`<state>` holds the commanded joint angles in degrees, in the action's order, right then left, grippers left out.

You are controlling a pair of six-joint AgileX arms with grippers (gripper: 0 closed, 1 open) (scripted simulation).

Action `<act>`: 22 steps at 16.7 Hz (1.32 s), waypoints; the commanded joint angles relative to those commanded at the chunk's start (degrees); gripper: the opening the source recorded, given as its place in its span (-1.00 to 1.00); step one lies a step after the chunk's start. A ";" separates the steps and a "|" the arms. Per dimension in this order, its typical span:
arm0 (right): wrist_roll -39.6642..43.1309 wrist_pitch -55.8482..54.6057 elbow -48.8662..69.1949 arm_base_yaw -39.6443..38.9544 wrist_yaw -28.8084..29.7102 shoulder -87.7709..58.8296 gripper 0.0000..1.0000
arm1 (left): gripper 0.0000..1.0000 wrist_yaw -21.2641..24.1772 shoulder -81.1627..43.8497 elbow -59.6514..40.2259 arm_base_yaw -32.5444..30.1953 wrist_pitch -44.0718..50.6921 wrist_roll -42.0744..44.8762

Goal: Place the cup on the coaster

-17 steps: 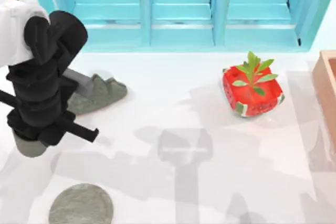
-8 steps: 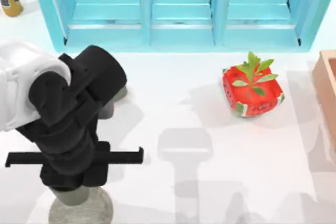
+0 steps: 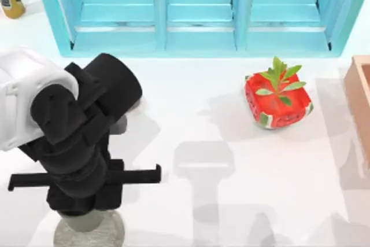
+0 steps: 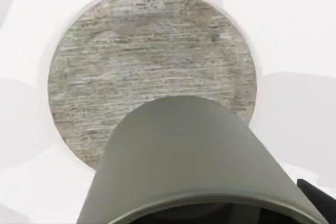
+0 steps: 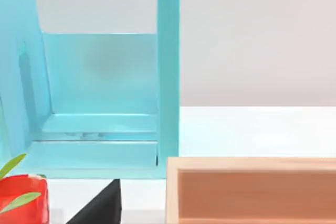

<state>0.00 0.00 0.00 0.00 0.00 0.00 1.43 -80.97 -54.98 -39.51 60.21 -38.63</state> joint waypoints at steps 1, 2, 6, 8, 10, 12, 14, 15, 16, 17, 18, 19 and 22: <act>0.00 0.00 0.00 0.00 0.00 0.00 1.00 | -1.00 0.01 -0.19 0.49 0.06 -0.66 0.07; 0.00 0.00 0.00 0.00 0.00 0.00 1.00 | -1.00 0.02 -0.52 1.30 0.15 -1.84 0.17; 0.00 0.00 0.00 0.00 0.00 0.00 1.00 | -1.00 0.09 -2.60 6.53 0.74 -9.16 0.86; 0.00 0.00 0.00 0.00 0.00 0.00 1.00 | -1.00 0.13 -3.71 9.27 1.05 -13.02 1.21; 0.00 0.00 0.00 0.00 0.00 0.00 1.00 | -1.00 0.16 -4.44 11.11 1.26 -15.60 1.46; 0.00 0.00 0.00 0.00 0.00 0.00 1.00 | -1.00 0.16 -4.61 11.47 1.29 -16.09 1.50; 0.00 0.00 0.00 0.00 0.00 0.00 1.00 | -1.00 0.16 -4.61 11.47 1.29 -16.09 1.50; 0.00 0.00 0.00 0.00 0.00 0.00 1.00 | -0.85 0.16 -4.61 11.47 1.29 -16.09 1.50; 0.00 0.00 0.00 0.00 0.00 0.00 1.00 | -0.70 0.16 -4.61 11.47 1.29 -16.09 1.50; 0.00 0.00 0.00 0.00 0.00 0.00 1.00 | -0.55 0.16 -4.61 11.47 1.29 -16.09 1.50; 0.00 0.00 0.00 0.00 0.00 0.00 1.00 | -0.40 0.16 -4.61 11.47 1.29 -16.09 1.50; 0.00 0.00 0.00 0.00 0.00 0.00 1.00 | -0.25 0.16 -4.61 11.47 1.29 -16.09 1.50; 0.00 0.00 0.00 0.00 0.00 0.00 1.00 | 0.21 0.16 -4.61 11.47 1.29 -16.09 1.50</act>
<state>0.00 0.00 0.00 0.00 0.00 0.00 1.60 -85.57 -43.51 -38.21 44.12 -37.13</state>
